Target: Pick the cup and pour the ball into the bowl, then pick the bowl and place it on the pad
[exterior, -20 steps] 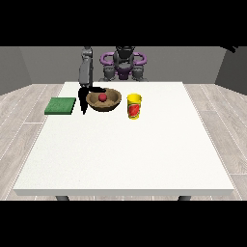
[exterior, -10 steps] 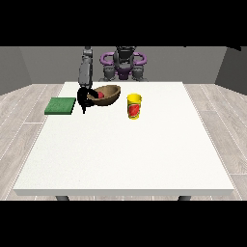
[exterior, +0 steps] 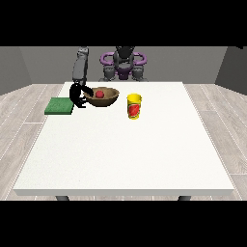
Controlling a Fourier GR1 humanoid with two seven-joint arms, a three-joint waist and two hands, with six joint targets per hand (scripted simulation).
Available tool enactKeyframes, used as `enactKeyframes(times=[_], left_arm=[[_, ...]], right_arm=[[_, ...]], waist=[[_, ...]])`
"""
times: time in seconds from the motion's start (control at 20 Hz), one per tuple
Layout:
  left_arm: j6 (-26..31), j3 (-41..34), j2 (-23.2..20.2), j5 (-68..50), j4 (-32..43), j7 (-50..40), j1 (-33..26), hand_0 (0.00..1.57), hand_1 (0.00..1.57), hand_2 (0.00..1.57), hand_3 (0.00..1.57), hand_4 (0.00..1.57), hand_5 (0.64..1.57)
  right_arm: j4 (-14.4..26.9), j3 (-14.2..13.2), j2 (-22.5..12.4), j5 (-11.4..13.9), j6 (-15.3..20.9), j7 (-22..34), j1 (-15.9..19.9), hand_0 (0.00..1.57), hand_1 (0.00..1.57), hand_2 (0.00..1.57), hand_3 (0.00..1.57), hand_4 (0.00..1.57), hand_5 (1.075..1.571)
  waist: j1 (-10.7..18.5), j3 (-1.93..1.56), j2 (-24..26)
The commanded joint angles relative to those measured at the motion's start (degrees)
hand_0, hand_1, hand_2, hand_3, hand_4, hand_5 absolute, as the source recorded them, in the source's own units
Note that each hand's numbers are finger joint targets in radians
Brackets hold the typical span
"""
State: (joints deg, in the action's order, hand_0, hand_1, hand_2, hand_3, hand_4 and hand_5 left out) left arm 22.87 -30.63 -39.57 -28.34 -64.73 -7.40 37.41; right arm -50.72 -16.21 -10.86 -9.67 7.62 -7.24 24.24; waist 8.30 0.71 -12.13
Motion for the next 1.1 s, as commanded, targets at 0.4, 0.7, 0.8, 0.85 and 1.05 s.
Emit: enactKeyframes(times=[0.4,0.7,0.8,0.85,1.05], left_arm=[[4.4,-4.4,-5.0,-1.3,9.1,4.4,-4.7,0.0,0.0,0.0,0.0,0.7,1.566],[5.6,-4.7,-6.3,2.1,12.9,12.6,-8.4,0.0,0.0,0.0,0.0,0.7,1.56],[4.7,-5.1,-9.2,2.5,13.8,12.2,-6.0,0.0,0.0,0.0,0.0,0.7,1.557],[3.1,-4.8,-6.3,2.5,9.7,14.1,-6.8,0.0,0.0,0.0,0.0,0.7,1.557],[0.6,-3.7,-5.6,1.7,4.0,12.4,-4.8,0.0,0.0,0.0,0.0,0.67,1.556]], right_arm=[[-0.5,0.5,-15.5,1.4,-6.4,16.0,6.2,1.57,1.57,1.57,1.57,0.98,1.57],[-1.2,0.7,-14.5,1.2,-8.2,12.8,4.5,1.57,1.57,1.57,1.57,0.98,1.57],[-0.8,-0.5,-18.4,1.2,-9.3,13.0,8.2,1.57,1.57,1.57,1.57,1.0,1.571],[3.1,-4.9,-20.8,-2.8,-14.0,8.2,7.4,1.57,1.57,1.57,1.57,0.98,1.571],[10.7,-7.5,-24.6,-2.4,-15.6,2.6,9.6,1.57,1.57,1.57,0.34,1.0,1.569]], waist=[[-5.1,-0.69,2.0],[-8.0,-0.69,0.5],[-8.0,-0.69,-2.6],[-7.4,-0.77,-5.4],[-5.0,-0.83,-10.1]])
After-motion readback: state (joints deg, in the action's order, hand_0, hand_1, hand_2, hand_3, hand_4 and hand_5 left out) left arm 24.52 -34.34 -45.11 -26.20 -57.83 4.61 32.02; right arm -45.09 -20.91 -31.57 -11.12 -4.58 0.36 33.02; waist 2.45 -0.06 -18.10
